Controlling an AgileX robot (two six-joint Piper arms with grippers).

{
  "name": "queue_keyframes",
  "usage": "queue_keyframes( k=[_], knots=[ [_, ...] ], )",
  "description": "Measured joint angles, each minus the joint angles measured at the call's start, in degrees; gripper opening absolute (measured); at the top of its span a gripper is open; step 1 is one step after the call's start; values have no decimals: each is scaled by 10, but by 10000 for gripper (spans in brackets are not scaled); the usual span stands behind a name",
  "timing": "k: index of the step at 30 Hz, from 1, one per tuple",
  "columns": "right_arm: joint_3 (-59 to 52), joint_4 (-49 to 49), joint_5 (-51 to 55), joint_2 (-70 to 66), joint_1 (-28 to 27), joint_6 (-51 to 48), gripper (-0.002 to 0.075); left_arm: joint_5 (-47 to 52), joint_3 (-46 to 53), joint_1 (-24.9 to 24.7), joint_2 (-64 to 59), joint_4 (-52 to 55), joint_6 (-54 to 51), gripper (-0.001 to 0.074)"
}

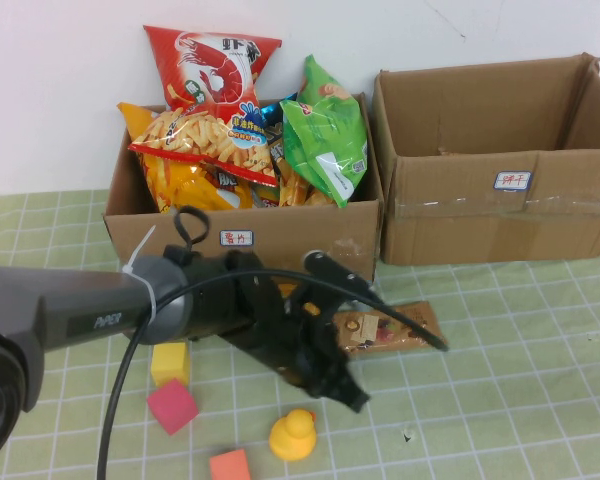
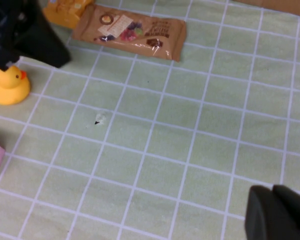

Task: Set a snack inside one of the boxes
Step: Pick up the biscuit

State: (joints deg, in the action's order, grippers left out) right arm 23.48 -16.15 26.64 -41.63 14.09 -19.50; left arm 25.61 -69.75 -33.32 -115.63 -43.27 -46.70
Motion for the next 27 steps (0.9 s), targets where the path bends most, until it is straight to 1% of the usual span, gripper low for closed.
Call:
queue_keyframes(
  k=[2, 3, 6, 9, 12, 14, 16, 18, 20, 21, 24, 27],
  knots=[
    [0, 0, 0, 0, 0, 0, -2, -4, 0, 0, 0, 104, 118, 0],
    [0, 0, 0, 0, 0, 0, -2, -3, 0, 0, 0, 186, 187, 0],
    [0, 0, 0, 0, 0, 0, -2, 23, 0, 0, 0, 371, 386, 0],
    [0, 0, 0, 0, 0, 0, -2, 59, 0, 0, 0, 514, 551, 0],
    [0, 0, 0, 0, 0, 0, -2, 88, -16, 2, 0, 581, 658, 0],
    [0, -1, 0, 0, 0, 0, -2, 94, -36, 4, 0, 589, 686, 23],
    [0, -1, 0, 0, 0, 0, -2, 94, -62, 4, 0, 591, 699, 88],
    [0, -1, 0, 0, 0, 0, -2, 92, -91, 4, 0, 592, 707, 196],
    [0, -1, 0, 0, 0, 0, -2, 82, -117, 4, 0, 593, 718, 342],
    [0, -1, 0, 0, 0, 0, -2, 70, -155, 4, -16, 578, 735, 552],
    [0, -1, 0, 0, 0, 0, -2, 67, -171, 4, -42, 578, 756, 595],
    [0, -1, 0, 0, 0, 0, -2, 64, -180, 4, -69, 584, 785, 608]
  ],
)
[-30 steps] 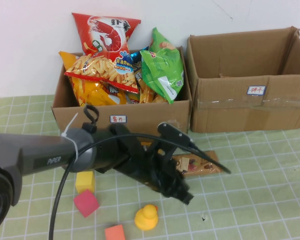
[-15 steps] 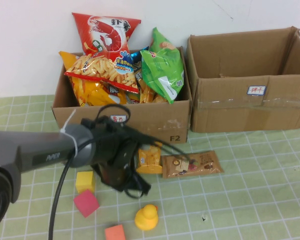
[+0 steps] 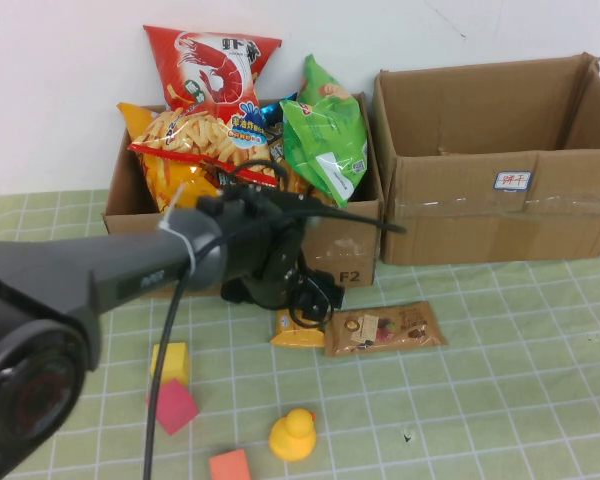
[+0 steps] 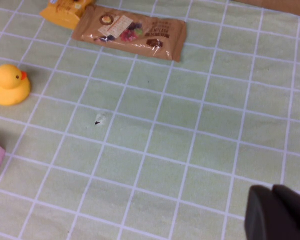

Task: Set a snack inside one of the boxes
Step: Pick up the biscuit

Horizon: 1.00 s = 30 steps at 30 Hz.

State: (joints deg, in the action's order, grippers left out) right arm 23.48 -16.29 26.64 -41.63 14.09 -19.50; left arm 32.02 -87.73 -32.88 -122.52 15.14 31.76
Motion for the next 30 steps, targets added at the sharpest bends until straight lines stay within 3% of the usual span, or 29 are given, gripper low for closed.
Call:
queue_keyframes(
  k=[8, 30],
  knots=[
    [0, 0, 0, 0, 0, 0, -2, -21, -10, -1, -18, 9, 55, 614],
    [0, 0, 0, 0, 0, 0, -2, -11, -22, -2, -27, -19, 32, 563]
  ],
)
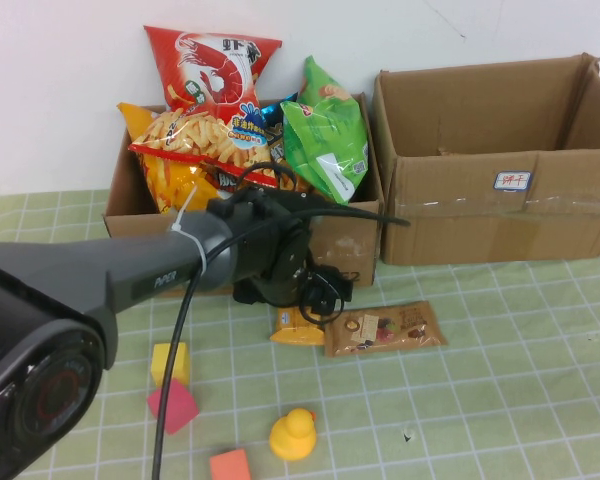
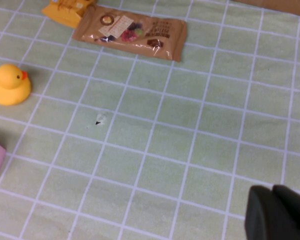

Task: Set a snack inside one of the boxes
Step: Pick up the biscuit

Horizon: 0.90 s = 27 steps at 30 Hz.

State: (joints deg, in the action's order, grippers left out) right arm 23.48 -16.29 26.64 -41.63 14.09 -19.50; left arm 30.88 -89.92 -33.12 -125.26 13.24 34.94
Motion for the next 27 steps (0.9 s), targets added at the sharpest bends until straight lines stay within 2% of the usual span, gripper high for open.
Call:
queue_keyframes(
  k=[4, 11, 16, 23, 27],
  knots=[
    [0, 0, 0, 0, 0, 0, -2, 18, 4, 0, 13, 3, 1, 557],
    [0, 0, 0, 0, 0, 0, -2, 28, 7, -2, 45, 12, 5, 499],
    [0, 0, 0, 0, 0, 0, -2, 43, 7, -22, 56, 27, 11, 481],
    [0, 0, 0, 0, 0, 0, -2, 58, 8, -94, 56, 155, 137, 480],
    [-1, 0, 0, 0, 0, 0, -2, 58, 11, -112, 56, 200, 198, 480]
  ],
)
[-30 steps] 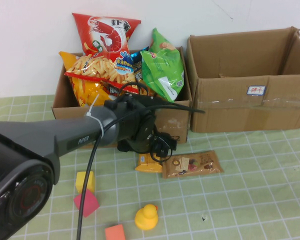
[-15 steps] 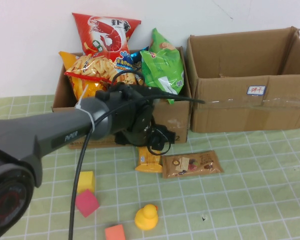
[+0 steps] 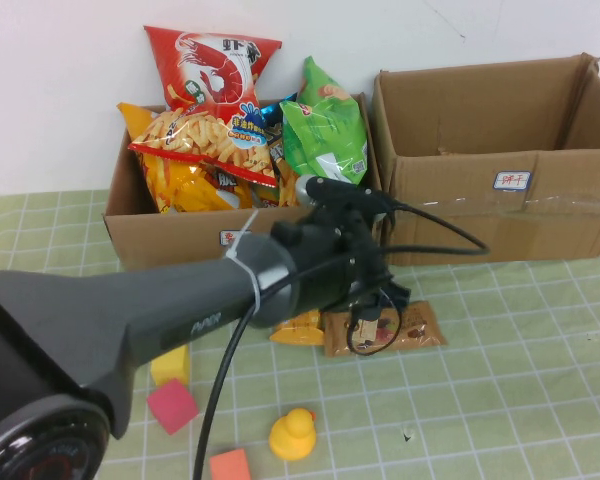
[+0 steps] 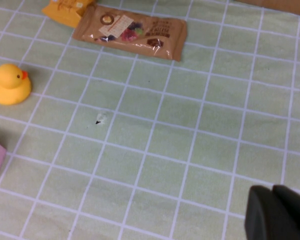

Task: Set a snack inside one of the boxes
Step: Pick up the biscuit

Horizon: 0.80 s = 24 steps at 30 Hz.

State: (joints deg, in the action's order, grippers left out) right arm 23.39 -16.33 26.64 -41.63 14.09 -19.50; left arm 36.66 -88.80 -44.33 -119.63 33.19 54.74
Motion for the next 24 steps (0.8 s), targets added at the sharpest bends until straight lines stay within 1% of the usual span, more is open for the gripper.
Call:
queue_keyframes(
  k=[5, 10, 16, 24],
  knots=[
    [0, 0, 1, 0, 0, 0, -2, -8, 59, -2, 2, 78, 88, 480],
    [0, 0, 2, 0, 0, 0, -2, -52, 133, -2, 2, 122, 132, 467],
    [0, 0, 2, 0, 0, 0, -2, -89, 141, 6, 2, 135, 154, 459],
    [0, 0, 2, 0, 0, 0, -2, -135, 141, 45, 2, 135, 179, 459]
  ],
)
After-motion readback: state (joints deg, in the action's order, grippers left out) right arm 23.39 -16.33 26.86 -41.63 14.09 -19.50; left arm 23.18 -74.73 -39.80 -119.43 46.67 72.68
